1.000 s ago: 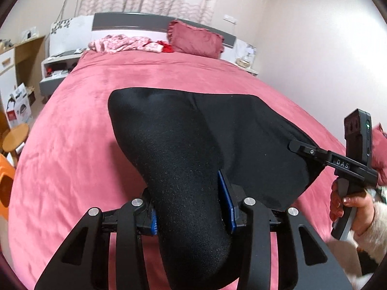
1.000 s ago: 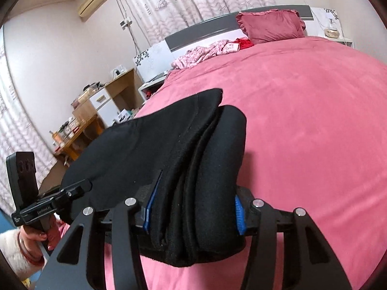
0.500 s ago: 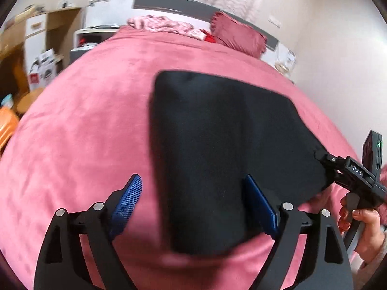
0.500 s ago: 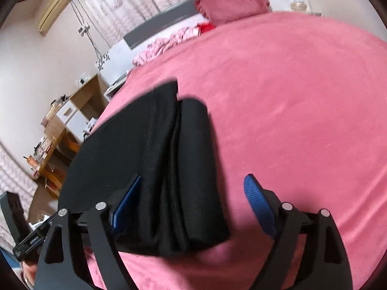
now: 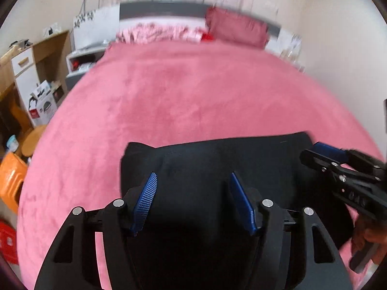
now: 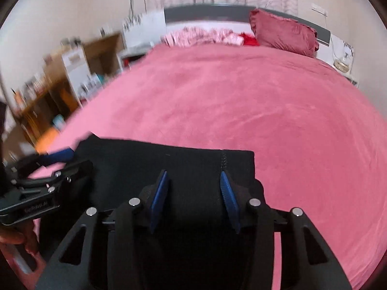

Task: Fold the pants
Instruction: 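Lay the folded bundle down and open both tools, pulling them back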

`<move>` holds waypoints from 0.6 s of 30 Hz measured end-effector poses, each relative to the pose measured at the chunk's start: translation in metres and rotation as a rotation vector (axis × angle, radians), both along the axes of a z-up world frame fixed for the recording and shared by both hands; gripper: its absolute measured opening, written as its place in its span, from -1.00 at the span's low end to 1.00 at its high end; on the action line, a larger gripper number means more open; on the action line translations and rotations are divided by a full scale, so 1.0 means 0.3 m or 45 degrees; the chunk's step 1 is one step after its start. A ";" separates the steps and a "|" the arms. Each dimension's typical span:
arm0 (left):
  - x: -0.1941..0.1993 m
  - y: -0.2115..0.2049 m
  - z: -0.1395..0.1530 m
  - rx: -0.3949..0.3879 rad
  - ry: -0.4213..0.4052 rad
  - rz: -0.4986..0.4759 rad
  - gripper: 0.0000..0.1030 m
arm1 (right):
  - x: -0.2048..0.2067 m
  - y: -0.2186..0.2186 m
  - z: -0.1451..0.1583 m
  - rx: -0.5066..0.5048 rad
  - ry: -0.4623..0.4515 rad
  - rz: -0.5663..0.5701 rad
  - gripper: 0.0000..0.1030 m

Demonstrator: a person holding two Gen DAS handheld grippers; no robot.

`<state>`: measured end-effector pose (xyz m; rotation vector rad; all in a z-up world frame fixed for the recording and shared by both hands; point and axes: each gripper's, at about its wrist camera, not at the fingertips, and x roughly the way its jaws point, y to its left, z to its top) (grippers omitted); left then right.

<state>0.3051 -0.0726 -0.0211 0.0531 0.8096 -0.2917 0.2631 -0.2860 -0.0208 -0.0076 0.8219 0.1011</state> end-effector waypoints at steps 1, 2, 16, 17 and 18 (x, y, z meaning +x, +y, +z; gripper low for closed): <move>0.043 -0.025 -0.044 0.077 0.039 0.011 0.27 | 0.024 -0.025 -0.038 0.022 0.028 -0.043 -0.15; 0.065 -0.038 -0.076 0.115 0.054 -0.001 0.32 | 0.029 -0.043 -0.048 0.057 0.028 -0.067 -0.15; -0.059 0.033 -0.081 -0.004 -0.099 0.003 0.74 | -0.191 -0.133 0.016 0.280 -0.180 -0.098 0.28; -0.104 0.050 -0.068 -0.033 -0.106 0.009 0.75 | -0.254 -0.137 0.030 0.277 -0.214 -0.090 0.28; -0.140 0.064 -0.062 -0.075 -0.116 0.007 0.75 | -0.300 -0.132 0.041 0.262 -0.228 -0.091 0.28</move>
